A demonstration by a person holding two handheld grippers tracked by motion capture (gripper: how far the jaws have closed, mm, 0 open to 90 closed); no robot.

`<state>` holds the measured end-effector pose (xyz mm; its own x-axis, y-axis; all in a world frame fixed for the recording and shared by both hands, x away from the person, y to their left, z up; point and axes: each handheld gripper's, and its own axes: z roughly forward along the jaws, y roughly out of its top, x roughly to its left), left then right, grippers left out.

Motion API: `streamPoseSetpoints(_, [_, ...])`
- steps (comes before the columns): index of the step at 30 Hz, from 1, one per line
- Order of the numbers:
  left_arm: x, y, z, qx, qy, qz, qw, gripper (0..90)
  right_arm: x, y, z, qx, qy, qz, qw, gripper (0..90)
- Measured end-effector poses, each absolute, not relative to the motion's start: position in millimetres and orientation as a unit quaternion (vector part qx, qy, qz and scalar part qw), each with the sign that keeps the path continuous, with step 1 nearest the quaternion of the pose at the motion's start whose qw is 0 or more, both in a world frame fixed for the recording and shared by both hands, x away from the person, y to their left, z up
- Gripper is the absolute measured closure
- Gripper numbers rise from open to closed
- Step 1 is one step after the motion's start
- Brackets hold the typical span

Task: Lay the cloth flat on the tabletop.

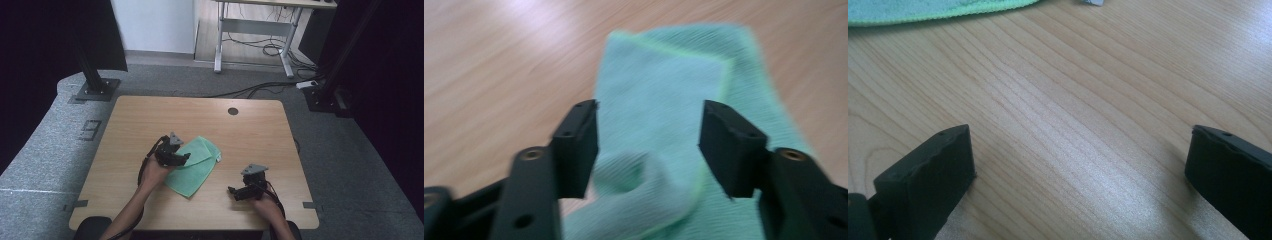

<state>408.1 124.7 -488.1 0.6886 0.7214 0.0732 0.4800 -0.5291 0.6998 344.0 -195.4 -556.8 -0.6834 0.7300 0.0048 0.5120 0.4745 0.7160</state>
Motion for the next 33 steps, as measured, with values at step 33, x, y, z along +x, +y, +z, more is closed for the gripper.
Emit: streamPoseSetpoints(33, [417,105,-532,0.891,0.311,0.118,0.308,66.7,375,-150,-542,0.376,0.842,0.366,0.128,9.7])
